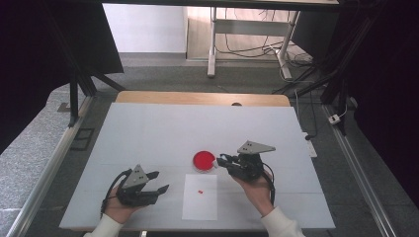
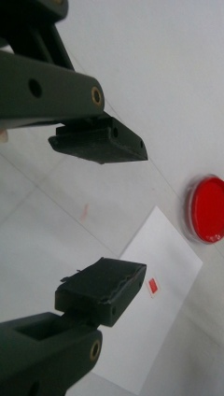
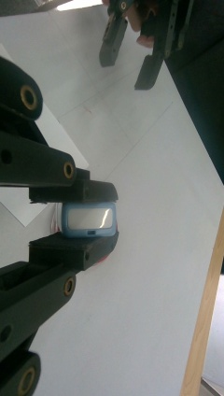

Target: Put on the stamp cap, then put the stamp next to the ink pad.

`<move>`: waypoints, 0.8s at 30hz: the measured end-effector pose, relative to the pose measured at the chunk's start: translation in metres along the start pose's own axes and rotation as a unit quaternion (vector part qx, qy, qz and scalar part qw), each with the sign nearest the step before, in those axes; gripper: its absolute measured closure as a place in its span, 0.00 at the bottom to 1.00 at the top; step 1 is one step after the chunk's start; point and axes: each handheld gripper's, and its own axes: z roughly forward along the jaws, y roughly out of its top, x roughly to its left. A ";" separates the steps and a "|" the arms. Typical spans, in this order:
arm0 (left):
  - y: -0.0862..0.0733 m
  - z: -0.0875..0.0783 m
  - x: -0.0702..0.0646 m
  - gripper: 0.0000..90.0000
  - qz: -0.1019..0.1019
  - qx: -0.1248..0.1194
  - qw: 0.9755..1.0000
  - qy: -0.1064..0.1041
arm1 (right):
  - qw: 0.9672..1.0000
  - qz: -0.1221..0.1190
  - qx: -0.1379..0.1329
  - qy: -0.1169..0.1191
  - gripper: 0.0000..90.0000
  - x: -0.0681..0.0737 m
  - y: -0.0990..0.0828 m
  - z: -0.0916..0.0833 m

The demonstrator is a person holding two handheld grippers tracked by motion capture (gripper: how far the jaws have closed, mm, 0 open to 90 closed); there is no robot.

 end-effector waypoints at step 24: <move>-0.019 -0.006 0.011 0.42 -0.019 0.011 1.000 0.016 | 1.000 -0.006 0.008 -0.025 0.84 -0.015 -0.001 0.001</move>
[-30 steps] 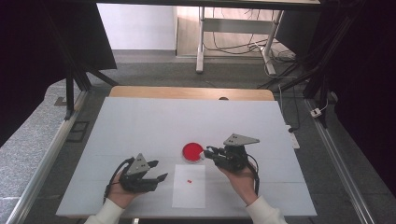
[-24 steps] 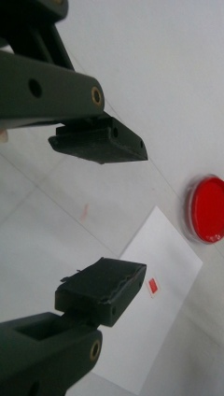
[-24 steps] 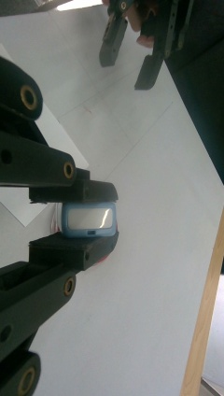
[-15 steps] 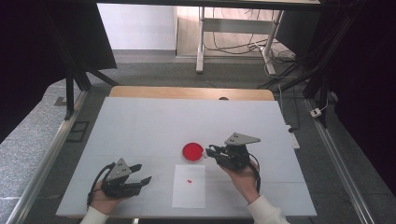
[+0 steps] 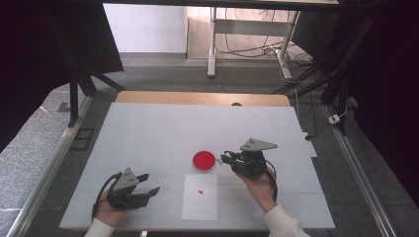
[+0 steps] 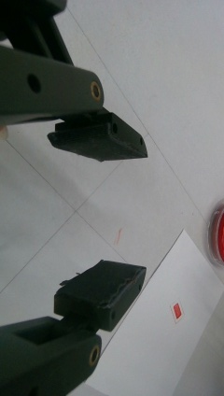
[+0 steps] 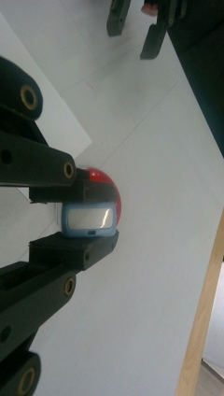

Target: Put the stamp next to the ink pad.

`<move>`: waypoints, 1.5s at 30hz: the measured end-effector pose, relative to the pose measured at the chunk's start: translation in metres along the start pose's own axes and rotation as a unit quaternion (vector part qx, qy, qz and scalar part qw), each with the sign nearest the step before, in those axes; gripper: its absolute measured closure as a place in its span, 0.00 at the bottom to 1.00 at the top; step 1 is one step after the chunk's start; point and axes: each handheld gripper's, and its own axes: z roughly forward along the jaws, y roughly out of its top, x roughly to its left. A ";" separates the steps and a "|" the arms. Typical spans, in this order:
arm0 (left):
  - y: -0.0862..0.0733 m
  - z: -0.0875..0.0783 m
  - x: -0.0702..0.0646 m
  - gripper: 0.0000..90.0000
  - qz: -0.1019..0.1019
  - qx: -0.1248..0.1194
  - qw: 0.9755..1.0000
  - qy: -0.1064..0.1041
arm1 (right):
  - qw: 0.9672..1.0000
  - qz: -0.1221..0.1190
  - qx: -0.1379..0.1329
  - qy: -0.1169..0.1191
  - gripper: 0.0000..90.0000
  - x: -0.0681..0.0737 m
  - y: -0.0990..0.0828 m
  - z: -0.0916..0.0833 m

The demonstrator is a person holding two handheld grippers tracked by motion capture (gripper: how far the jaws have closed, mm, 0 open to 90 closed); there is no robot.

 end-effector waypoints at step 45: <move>-0.005 0.001 0.005 0.41 -0.006 0.009 1.000 0.011 | 0.991 -0.038 0.118 -0.048 0.67 -0.018 -0.010 0.052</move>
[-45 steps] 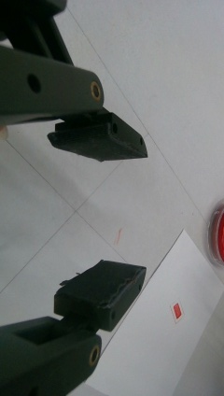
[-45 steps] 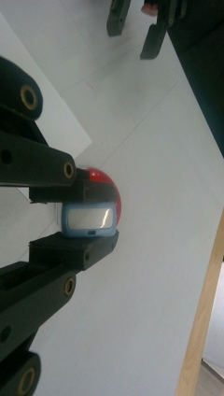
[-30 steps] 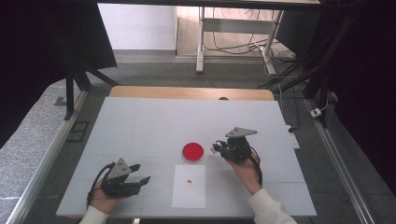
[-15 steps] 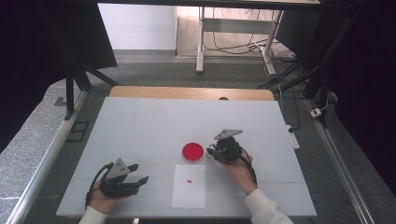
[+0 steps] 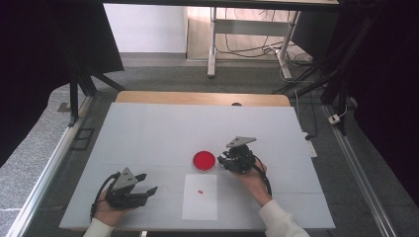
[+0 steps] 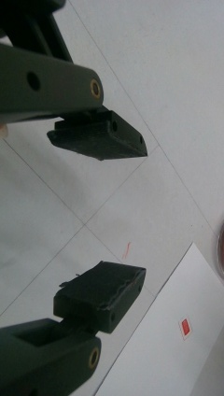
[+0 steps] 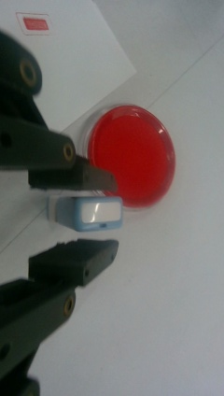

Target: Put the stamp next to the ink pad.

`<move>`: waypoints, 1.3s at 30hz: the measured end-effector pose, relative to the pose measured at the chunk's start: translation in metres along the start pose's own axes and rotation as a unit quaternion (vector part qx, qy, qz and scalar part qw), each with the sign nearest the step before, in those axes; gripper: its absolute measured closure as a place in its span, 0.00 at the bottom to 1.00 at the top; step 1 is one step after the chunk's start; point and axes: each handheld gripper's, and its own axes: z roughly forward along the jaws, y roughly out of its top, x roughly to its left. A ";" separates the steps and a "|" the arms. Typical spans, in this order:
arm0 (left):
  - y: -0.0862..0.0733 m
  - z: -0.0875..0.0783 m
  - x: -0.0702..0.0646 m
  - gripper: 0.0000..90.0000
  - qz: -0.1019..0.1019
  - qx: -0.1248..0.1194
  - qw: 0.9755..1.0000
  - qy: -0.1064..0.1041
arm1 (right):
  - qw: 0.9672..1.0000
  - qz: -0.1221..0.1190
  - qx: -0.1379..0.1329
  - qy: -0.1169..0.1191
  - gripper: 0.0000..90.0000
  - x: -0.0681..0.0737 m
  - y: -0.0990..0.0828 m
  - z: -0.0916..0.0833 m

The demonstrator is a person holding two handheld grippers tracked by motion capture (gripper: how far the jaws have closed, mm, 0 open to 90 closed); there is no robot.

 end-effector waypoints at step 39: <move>-0.002 -0.002 -0.002 0.41 0.006 -0.003 1.000 -0.008 | 0.991 0.003 -0.131 -0.008 0.47 -0.016 -0.077 -0.089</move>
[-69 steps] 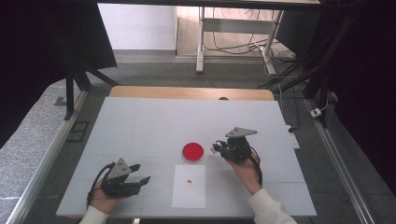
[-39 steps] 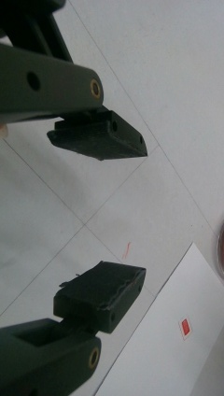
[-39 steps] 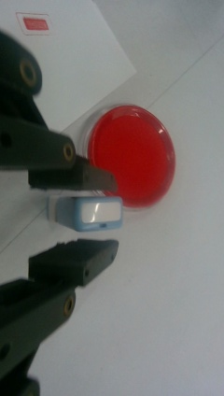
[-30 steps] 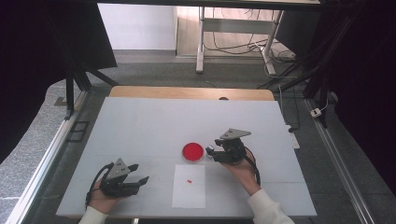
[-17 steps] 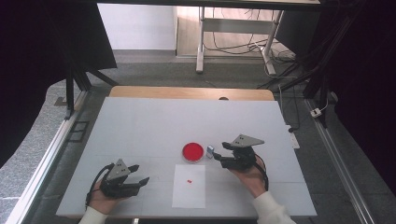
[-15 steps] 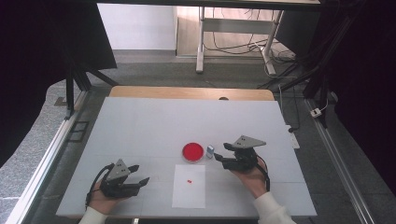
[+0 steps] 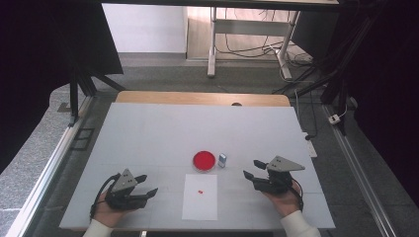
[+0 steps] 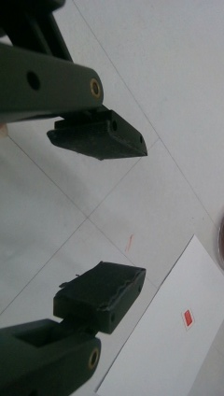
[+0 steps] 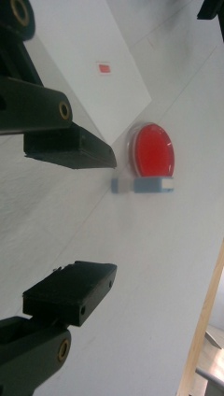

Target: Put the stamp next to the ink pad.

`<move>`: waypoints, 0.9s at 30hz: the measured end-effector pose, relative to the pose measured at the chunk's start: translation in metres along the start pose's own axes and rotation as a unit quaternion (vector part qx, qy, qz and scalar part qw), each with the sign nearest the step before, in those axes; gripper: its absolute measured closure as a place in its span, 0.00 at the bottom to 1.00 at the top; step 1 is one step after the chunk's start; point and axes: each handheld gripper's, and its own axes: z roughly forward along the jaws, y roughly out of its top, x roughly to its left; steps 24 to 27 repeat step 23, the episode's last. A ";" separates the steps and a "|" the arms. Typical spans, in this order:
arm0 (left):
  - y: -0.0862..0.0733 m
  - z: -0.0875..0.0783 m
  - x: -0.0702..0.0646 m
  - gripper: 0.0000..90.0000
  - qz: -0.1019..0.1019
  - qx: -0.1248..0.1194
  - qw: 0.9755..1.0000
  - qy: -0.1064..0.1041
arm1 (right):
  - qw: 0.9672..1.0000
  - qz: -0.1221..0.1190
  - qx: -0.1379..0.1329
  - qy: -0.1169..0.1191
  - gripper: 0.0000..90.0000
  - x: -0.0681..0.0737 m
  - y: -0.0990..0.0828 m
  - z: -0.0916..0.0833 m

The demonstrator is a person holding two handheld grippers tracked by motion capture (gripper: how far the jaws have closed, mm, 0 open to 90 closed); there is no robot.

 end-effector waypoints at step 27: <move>0.001 0.001 0.000 0.40 0.001 -0.002 1.000 0.004 | 1.000 -0.008 0.011 -0.007 0.47 -0.015 -0.032 -0.028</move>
